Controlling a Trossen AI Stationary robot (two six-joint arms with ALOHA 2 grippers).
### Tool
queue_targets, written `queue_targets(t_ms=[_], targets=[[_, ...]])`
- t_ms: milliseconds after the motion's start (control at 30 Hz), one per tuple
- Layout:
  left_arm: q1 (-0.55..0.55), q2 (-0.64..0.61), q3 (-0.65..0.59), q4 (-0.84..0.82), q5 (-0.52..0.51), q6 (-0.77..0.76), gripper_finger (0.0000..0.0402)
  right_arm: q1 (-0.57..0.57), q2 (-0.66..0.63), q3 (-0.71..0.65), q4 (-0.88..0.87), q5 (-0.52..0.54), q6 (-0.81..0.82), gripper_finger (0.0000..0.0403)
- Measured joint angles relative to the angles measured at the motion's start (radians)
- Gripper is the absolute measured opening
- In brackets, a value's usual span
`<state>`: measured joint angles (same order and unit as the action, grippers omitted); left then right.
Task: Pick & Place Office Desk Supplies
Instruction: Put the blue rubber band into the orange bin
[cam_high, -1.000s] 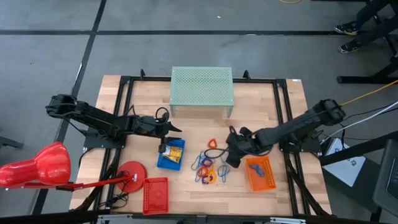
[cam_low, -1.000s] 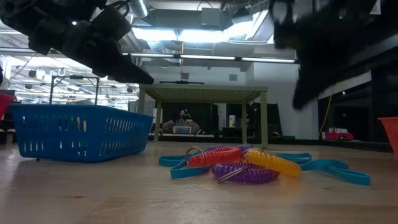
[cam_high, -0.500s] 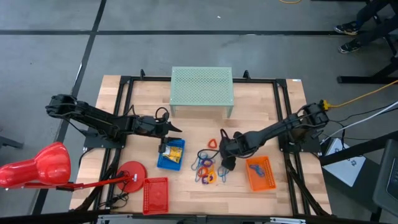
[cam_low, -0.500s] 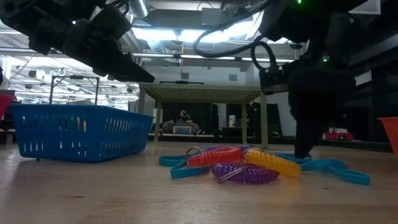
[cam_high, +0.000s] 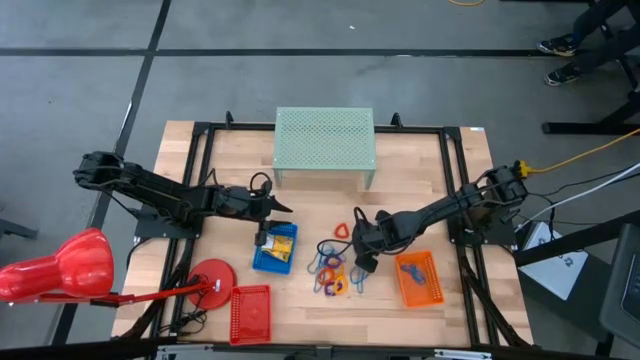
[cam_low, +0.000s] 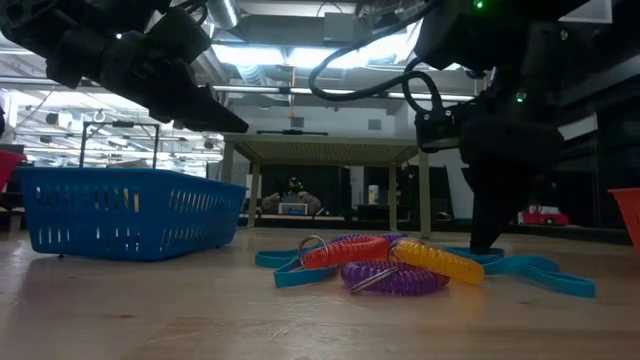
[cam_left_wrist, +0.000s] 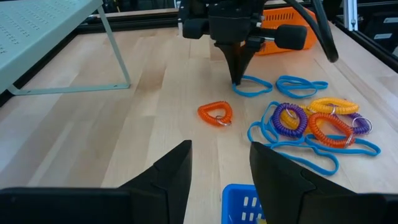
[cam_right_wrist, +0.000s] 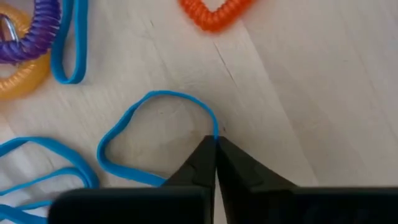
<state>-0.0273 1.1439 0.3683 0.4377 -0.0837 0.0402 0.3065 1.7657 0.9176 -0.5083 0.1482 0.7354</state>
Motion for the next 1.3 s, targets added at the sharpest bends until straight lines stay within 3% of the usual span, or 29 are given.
queue_targets(t_ms=[267,633,733,967,1300], targets=[[0.000,0.000,0.000,0.000,0.000,0.000,0.0159,0.000,-0.040,-0.007,-0.015,-0.015,-0.017,0.0005],[0.000,-0.020,0.000,0.005,0.031,0.031,0.0159,0.024,-0.281,-0.006,-0.031,0.084,-0.026,0.0001],[0.000,-0.082,0.001,-0.008,0.042,0.041,0.0155,0.040,-0.341,-0.006,-0.061,0.132,-0.017,0.0001],[-0.030,-0.355,0.000,-0.270,0.039,-0.016,0.0135,0.118,-0.432,-0.006,-0.208,0.215,0.068,0.0001],[-0.172,-0.583,0.000,-0.479,-0.167,-0.045,0.0136,0.328,-0.553,-0.005,-0.375,0.343,0.363,0.0000]])
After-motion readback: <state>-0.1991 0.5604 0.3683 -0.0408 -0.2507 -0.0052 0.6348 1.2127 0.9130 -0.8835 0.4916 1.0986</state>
